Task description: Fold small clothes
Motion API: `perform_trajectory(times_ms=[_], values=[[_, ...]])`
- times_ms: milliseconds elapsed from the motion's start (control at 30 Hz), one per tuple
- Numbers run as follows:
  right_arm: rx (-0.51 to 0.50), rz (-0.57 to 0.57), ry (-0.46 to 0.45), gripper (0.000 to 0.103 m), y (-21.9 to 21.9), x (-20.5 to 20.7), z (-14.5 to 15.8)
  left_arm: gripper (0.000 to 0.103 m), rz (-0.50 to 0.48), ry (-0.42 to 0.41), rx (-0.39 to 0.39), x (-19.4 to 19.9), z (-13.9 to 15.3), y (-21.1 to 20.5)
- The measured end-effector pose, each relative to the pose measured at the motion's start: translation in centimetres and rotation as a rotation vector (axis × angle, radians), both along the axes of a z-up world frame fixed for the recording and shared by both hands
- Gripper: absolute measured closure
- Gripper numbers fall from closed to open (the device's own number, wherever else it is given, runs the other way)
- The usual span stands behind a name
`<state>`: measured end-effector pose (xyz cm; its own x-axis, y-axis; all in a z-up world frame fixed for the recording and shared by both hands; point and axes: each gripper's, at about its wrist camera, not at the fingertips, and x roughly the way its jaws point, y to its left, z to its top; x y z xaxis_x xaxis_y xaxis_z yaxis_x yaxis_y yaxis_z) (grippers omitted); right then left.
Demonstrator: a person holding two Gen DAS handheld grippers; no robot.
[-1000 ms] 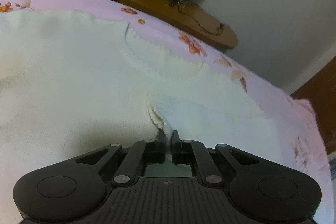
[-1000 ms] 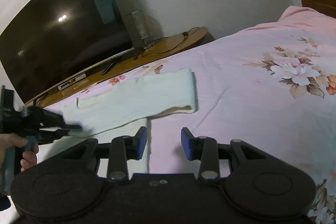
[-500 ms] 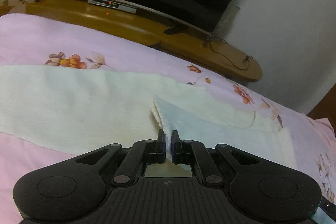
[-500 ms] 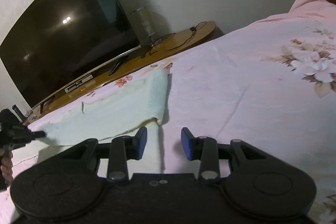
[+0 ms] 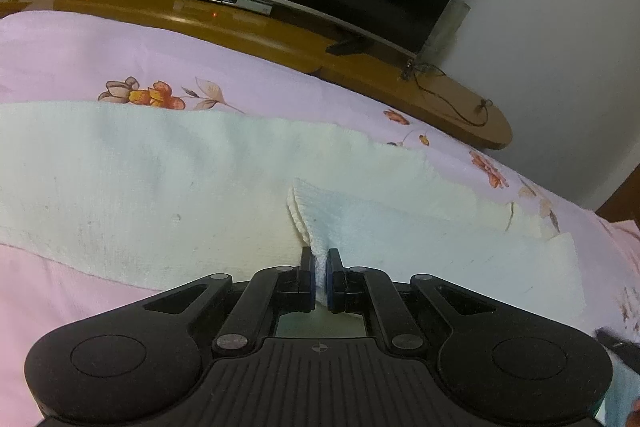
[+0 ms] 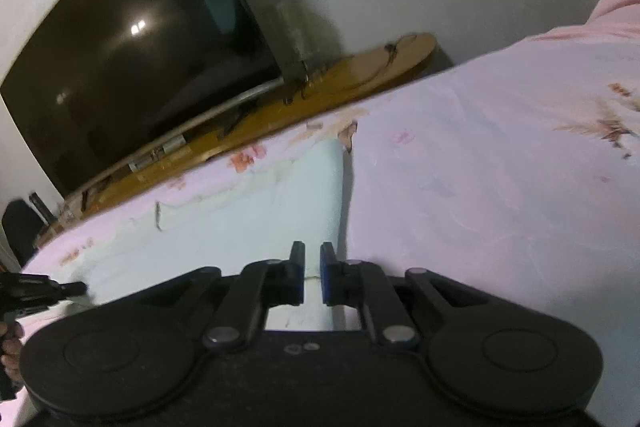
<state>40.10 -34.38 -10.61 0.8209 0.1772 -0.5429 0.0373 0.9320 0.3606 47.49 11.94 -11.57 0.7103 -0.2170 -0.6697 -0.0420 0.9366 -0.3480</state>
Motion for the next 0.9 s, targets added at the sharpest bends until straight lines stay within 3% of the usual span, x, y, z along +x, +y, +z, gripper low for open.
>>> perform_trajectory(times_ms=[67,133,267,333,367,400,467,500,600,667,800,900], values=[[-0.041,0.014,0.103,0.094,0.3,1.6,-1.7,0.098,-0.001,-0.005,-0.006,-0.1,-0.2,0.1],[-0.031,0.028,0.091,0.093,-0.1,1.6,-1.2,0.098,-0.007,-0.022,-0.010,-0.3,-0.4,0.2],[-0.029,0.006,-0.003,0.078,-1.2,2.6,0.9,0.094,-0.013,-0.055,-0.004,-0.7,-0.4,0.0],[-0.009,-0.005,-0.009,0.078,-1.8,4.5,1.3,0.049,-0.025,-0.078,0.007,-0.6,-0.1,-0.3],[0.000,-0.011,-0.010,0.078,-2.0,5.4,1.4,0.041,-0.023,-0.087,0.013,-0.4,0.0,-0.5],[0.006,-0.015,-0.011,0.078,-2.1,6.4,1.3,0.040,-0.023,-0.091,0.019,-0.2,0.0,-0.6],[0.021,-0.018,0.002,0.078,-2.3,8.5,1.0,0.064,-0.036,-0.085,0.023,0.3,-0.1,-0.8],[0.022,-0.025,0.012,0.077,-2.4,9.3,0.6,0.098,-0.038,-0.066,0.025,0.6,-0.4,-0.9],[0.026,-0.017,0.053,0.077,-2.3,11.0,-0.5,0.098,-0.041,-0.070,-0.026,0.6,-0.9,-0.2],[0.003,0.013,0.075,0.093,-1.9,11.3,-1.1,0.098,-0.045,-0.097,-0.035,0.0,-0.7,0.0],[-0.035,0.037,0.039,0.095,-1.7,10.6,-0.5,0.098,-0.028,-0.101,-0.040,-0.8,-1.3,0.5],[-0.059,0.034,0.066,0.095,-1.7,11.1,-1.3,0.098,-0.016,-0.111,-0.041,-1.3,-1.3,0.4]])
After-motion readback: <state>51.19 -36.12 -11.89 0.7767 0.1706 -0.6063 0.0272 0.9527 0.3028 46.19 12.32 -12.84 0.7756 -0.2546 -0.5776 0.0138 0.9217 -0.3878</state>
